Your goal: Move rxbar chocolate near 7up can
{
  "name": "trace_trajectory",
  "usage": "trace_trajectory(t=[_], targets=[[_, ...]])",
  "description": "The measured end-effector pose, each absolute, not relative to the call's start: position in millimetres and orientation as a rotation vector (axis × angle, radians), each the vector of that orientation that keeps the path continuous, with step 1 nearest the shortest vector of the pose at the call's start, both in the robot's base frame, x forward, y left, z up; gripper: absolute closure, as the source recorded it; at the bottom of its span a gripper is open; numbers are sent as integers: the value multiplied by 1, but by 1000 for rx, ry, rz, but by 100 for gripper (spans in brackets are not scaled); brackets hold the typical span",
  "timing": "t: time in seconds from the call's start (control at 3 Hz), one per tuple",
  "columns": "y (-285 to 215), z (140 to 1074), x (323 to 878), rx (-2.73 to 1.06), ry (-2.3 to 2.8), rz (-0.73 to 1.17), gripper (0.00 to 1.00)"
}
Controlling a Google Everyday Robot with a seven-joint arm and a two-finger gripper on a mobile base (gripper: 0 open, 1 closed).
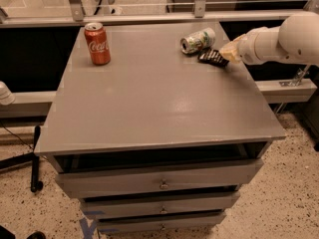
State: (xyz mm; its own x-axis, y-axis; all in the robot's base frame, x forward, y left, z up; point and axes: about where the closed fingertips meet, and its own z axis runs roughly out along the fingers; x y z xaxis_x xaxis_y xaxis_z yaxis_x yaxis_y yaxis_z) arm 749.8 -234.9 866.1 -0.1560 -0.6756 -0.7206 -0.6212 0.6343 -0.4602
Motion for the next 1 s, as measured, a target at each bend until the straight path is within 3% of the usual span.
trace_trajectory(t=[0.33,0.67,1.0], targets=[[-234,864,751,-1036,1848,-59,12],[-233,865,751,-1028,1846,-48,0],[-236,881,734,-1002,1821,-30,0]])
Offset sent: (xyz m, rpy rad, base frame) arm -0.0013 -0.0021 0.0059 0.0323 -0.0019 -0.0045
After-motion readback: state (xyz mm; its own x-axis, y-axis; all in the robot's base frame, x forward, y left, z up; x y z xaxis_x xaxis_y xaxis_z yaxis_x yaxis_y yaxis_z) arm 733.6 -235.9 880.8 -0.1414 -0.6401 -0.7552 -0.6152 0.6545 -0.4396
